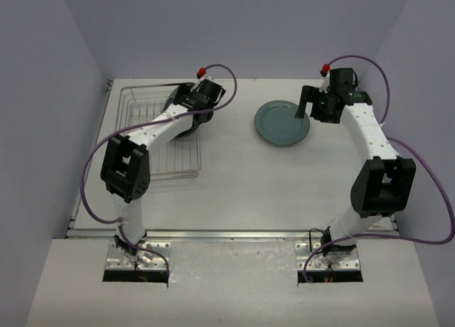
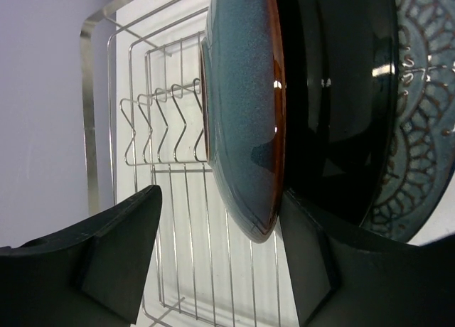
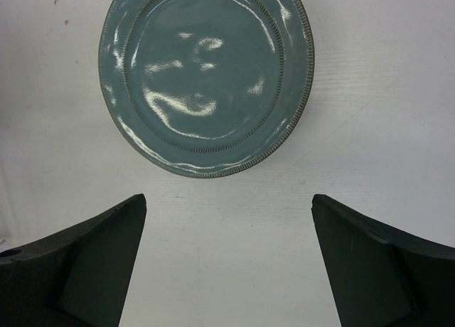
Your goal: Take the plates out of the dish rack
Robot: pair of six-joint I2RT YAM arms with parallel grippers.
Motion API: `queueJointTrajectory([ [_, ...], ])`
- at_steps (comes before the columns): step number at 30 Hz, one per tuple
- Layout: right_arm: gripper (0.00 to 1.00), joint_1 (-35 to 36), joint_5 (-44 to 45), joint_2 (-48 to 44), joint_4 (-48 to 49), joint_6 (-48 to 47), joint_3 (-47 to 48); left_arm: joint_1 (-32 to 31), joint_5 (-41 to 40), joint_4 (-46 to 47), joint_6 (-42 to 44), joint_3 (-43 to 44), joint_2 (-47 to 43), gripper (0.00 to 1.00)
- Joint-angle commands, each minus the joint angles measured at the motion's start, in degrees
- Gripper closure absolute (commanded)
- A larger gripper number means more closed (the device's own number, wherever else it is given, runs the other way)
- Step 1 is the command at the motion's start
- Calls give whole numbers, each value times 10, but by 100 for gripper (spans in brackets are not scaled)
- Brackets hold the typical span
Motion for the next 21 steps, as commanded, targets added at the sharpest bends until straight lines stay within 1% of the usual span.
queueJointTrajectory([
  [1, 1, -1, -9, -16, 15, 3, -3, 22, -61, 39, -35, 26, 3, 38],
  [3, 1, -1, -12, -17, 15, 5, -4, 33, -57, 32, -50, 28, -6, 41],
  [5, 1, -1, -16, -18, 17, 6, -5, 47, -54, 32, -70, 24, -17, 42],
  [9, 1, -1, -25, -19, 18, 8, -5, 54, -61, 34, -87, 12, -36, 46],
  [13, 1, -1, -31, -18, 18, 11, -5, 60, -56, 74, -96, -22, -59, 48],
  [17, 1, -1, -32, -21, 17, 9, -5, 67, -45, 88, -96, -16, -45, 48],
  [21, 1, -1, -32, -23, 18, 7, -8, 77, -30, 73, -103, 5, -12, 50],
])
